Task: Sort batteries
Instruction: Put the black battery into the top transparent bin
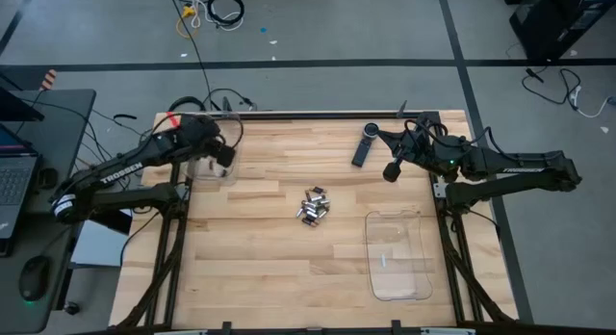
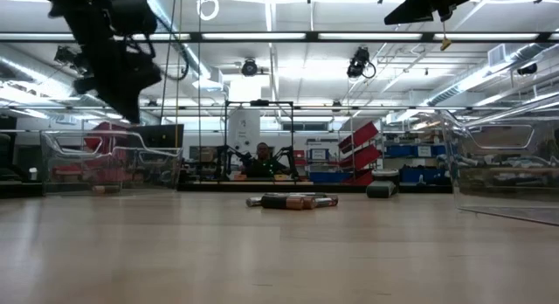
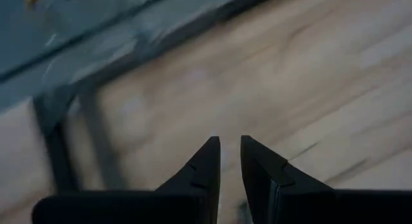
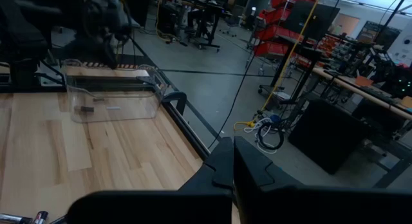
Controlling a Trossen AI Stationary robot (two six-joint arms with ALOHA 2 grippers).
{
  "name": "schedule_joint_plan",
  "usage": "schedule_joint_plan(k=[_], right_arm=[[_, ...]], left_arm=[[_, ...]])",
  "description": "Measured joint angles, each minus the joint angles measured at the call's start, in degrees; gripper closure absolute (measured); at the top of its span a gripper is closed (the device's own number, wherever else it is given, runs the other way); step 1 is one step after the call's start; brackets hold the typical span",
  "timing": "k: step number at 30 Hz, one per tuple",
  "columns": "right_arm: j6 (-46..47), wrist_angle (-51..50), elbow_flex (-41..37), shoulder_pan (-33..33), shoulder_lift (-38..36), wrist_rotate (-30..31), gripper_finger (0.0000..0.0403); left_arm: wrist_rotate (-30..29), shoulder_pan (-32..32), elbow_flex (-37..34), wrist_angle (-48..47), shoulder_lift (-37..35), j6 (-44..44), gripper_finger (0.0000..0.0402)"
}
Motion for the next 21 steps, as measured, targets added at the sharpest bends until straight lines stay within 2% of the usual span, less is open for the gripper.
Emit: schedule_joint_plan(k=[4,12,17,21], right_arm=[[-0.1,0.0,0.0,0.0,0.0,0.0,0.0402],[-0.1,0.0,0.0,0.0,0.0,0.0,0.0402],[-0.1,0.0,0.0,0.0,0.0,0.0,0.0402],[-0.1,0.0,0.0,0.0,0.0,0.0,0.0402]], left_arm=[[5.0,-2.9,0.0,9.6,-0.5,3.7,0.0341],[7.5,-15.0,0.0,28.7,2.7,7.5,0.0341],[9.5,-22.5,0.0,38.3,8.2,12.5,0.0341],[9.6,-26.5,0.0,44.4,13.8,21.0,0.0341]])
